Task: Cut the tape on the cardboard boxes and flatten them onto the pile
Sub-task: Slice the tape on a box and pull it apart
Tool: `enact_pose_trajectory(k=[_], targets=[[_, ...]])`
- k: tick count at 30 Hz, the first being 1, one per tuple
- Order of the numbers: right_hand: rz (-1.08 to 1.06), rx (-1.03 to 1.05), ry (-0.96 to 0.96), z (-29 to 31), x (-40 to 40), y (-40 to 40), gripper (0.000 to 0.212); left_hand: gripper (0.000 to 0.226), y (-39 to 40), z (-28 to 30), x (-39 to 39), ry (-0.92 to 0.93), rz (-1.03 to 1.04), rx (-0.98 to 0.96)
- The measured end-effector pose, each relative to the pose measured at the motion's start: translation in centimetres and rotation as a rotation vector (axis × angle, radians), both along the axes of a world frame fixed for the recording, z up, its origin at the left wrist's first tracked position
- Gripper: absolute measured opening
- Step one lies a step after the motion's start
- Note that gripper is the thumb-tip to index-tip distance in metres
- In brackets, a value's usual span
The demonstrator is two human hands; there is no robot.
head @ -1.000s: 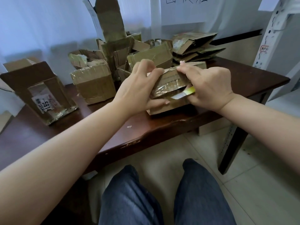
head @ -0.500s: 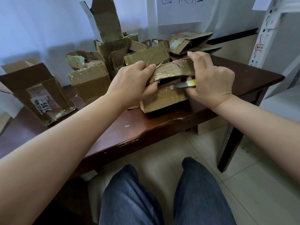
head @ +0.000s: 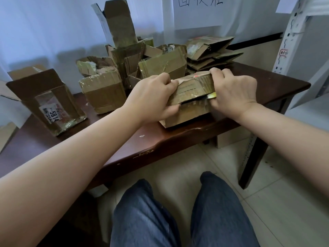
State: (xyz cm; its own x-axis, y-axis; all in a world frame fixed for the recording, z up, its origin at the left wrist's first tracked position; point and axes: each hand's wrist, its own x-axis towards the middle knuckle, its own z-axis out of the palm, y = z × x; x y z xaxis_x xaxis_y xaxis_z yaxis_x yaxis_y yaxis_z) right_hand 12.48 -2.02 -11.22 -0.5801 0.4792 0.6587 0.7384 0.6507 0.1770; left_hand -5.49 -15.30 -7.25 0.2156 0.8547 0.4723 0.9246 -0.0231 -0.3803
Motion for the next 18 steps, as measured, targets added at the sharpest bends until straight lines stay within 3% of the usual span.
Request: enact_pose_trajectory(k=[6,9,14,16,18], targets=[[0.097,0.084,-0.103,-1.4,2.5,0.5,0.049,0.077,-0.5,-2.0,0.6,-0.015,-0.033,0.003],[0.199,0.055,0.015,-0.8,3.4,1.0,0.051,0.074,-0.3,-1.3,0.2,-0.117,-0.058,-0.005],[0.308,-0.201,0.370,0.6,4.6,1.8,0.045,0.049,0.1,1.2,0.0,-0.362,-0.083,-0.083],[0.354,-0.173,0.523,0.5,5.0,1.4,0.035,0.043,0.5,1.6,-0.3,-0.471,-0.057,-0.118],[0.422,-0.063,0.470,-0.3,4.9,0.8,0.029,0.046,0.8,1.6,-0.7,-0.550,-0.033,-0.125]])
